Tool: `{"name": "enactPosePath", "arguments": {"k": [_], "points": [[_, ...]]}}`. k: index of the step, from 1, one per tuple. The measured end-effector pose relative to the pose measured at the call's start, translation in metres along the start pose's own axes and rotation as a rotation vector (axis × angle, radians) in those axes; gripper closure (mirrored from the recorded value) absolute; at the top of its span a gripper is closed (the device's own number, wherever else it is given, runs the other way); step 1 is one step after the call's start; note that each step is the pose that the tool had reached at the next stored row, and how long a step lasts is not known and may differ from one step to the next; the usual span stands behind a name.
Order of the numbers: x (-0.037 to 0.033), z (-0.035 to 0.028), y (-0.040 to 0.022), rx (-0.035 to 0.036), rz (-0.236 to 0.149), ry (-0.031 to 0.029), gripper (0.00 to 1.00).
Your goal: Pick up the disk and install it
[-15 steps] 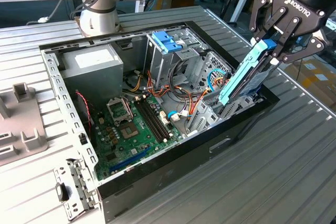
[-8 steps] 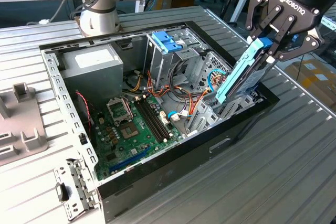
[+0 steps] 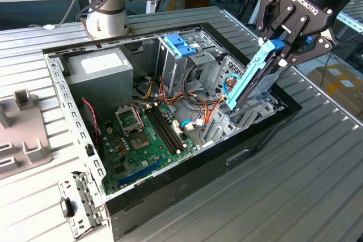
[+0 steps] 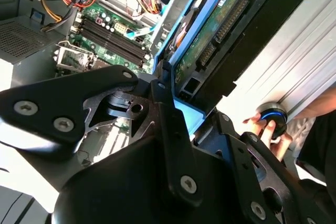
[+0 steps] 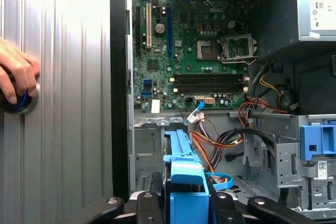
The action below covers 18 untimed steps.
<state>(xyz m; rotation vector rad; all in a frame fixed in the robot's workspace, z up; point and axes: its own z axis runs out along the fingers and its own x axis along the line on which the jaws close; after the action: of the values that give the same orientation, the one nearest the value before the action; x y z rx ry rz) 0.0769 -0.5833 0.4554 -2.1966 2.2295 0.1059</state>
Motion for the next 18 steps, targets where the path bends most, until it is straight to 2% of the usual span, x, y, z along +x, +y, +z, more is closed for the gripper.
{"name": "enactPosePath", "arguments": {"k": [4, 7, 18], "points": [[-0.0056, 0.0028, 0.0038, -0.0001, 0.000, -0.0042, 0.63], [-0.0082, 0.0048, 0.0040, -0.0004, -0.004, -0.0063, 0.63], [-0.0081, 0.0122, 0.0031, -0.0019, -0.031, -0.0054, 0.63]]}}
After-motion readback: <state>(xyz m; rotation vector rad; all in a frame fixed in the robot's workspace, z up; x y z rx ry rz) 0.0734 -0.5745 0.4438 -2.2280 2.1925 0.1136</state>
